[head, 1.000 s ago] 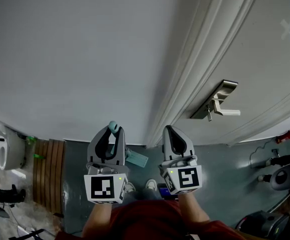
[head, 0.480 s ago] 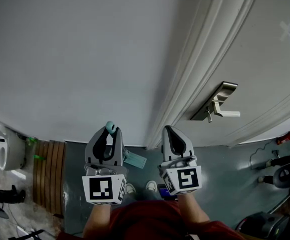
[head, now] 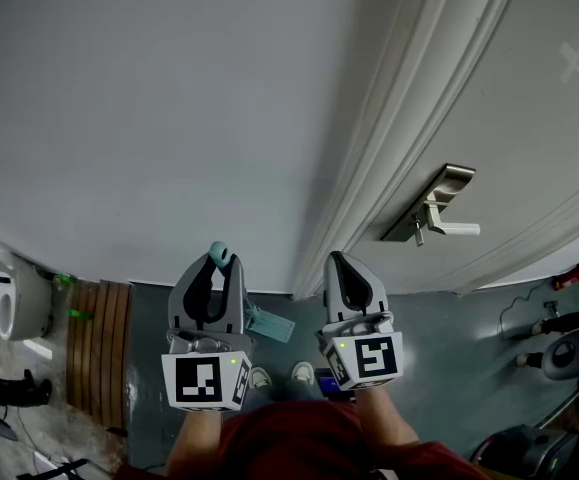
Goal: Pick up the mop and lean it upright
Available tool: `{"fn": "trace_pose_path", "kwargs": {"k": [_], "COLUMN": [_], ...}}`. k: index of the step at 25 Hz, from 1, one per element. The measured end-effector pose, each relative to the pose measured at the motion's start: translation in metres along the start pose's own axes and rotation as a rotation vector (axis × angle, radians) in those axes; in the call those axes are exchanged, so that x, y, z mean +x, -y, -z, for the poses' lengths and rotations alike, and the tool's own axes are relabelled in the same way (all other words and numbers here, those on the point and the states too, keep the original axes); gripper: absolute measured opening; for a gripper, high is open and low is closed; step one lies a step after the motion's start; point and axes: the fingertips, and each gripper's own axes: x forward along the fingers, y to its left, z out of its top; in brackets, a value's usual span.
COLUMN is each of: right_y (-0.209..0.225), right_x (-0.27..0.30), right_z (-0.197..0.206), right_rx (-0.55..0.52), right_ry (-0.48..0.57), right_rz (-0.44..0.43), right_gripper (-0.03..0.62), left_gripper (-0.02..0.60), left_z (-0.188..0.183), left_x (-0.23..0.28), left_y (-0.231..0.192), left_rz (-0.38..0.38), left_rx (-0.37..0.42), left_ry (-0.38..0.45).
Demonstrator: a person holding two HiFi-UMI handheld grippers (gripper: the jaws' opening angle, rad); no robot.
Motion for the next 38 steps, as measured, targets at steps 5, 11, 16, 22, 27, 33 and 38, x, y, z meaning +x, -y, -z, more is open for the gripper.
{"fn": "trace_pose_path", "kwargs": {"k": [5, 11, 16, 22, 27, 33, 38], "right_y": [0.0, 0.0, 0.001, 0.001, 0.0, -0.001, -0.003], "right_x": [0.001, 0.0, 0.0, -0.002, -0.003, -0.003, -0.003], "right_z": [-0.001, 0.0, -0.003, -0.004, -0.003, 0.0, 0.001], "right_rx": [0.0, 0.001, -0.001, -0.004, -0.004, -0.002, -0.003], "right_ry": [0.004, 0.002, 0.006, 0.008, 0.008, 0.002, -0.002], "right_rz": [-0.002, -0.001, 0.0, -0.006, -0.01, -0.014, -0.012], "right_gripper": [0.017, 0.017, 0.017, 0.017, 0.017, 0.017, 0.017], "left_gripper": [0.104, 0.104, 0.104, 0.104, 0.104, 0.104, 0.104], "left_z": [0.0, 0.001, 0.002, 0.004, 0.008, 0.022, 0.039], "left_x": [0.0, 0.0, 0.0, -0.001, -0.002, -0.002, -0.002], "left_y": [0.001, 0.001, 0.003, 0.005, 0.003, 0.0, -0.003], "left_rz": [0.003, 0.002, 0.003, -0.002, -0.012, -0.026, -0.032], "left_rx": [-0.007, -0.007, 0.003, 0.007, 0.007, 0.002, -0.002], "left_ry": [0.003, 0.002, -0.007, -0.009, -0.013, -0.035, -0.049]}}
